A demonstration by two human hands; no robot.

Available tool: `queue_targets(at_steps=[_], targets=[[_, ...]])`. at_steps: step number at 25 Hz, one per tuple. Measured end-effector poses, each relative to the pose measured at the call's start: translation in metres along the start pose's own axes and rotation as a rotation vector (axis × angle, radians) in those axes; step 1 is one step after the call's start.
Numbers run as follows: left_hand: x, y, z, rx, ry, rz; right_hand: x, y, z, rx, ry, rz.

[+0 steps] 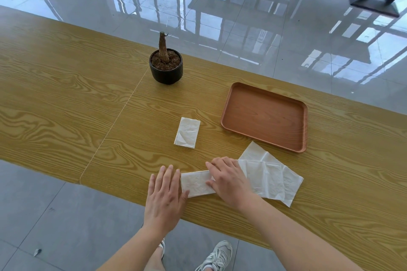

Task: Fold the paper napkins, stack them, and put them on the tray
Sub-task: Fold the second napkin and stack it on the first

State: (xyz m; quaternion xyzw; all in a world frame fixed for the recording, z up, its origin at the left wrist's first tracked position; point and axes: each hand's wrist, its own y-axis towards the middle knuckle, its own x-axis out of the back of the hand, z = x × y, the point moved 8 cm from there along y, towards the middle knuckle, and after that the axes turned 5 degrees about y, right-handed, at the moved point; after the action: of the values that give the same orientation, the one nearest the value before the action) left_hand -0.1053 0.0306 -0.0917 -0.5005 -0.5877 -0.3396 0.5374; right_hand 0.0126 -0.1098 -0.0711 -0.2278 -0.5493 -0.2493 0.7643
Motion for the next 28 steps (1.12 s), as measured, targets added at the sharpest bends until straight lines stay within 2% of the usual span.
queue_targets(at_steps=[5,12,16,18,20,22,25,26,28], targets=[[-0.004,0.005,0.003,0.051,0.028,0.012,0.002,0.008,0.003,-0.012,0.008,0.074],[0.002,0.005,0.01,0.118,-0.095,-0.005,0.009,0.013,-0.007,-0.229,0.208,0.145],[0.01,0.004,0.004,0.11,-0.211,-0.025,-0.001,0.003,-0.018,-0.392,0.353,0.309],[0.016,-0.002,-0.006,0.09,-0.346,-0.083,-0.001,-0.004,-0.026,-0.489,0.505,0.277],[0.015,-0.009,-0.014,0.178,-0.519,-0.048,0.004,-0.013,-0.034,-0.612,0.711,0.169],[-0.001,-0.01,-0.02,0.401,-0.796,0.13,0.011,-0.02,-0.036,-0.674,0.91,0.051],[-0.024,-0.005,-0.05,0.738,-1.466,0.425,0.018,-0.026,-0.03,-0.693,1.124,-0.044],[-0.023,0.0,-0.058,0.789,-1.605,0.455,0.02,-0.027,-0.028,-0.697,1.168,-0.061],[-0.017,0.009,-0.059,0.827,-1.694,0.418,0.021,-0.029,-0.026,-0.705,1.218,-0.085]])
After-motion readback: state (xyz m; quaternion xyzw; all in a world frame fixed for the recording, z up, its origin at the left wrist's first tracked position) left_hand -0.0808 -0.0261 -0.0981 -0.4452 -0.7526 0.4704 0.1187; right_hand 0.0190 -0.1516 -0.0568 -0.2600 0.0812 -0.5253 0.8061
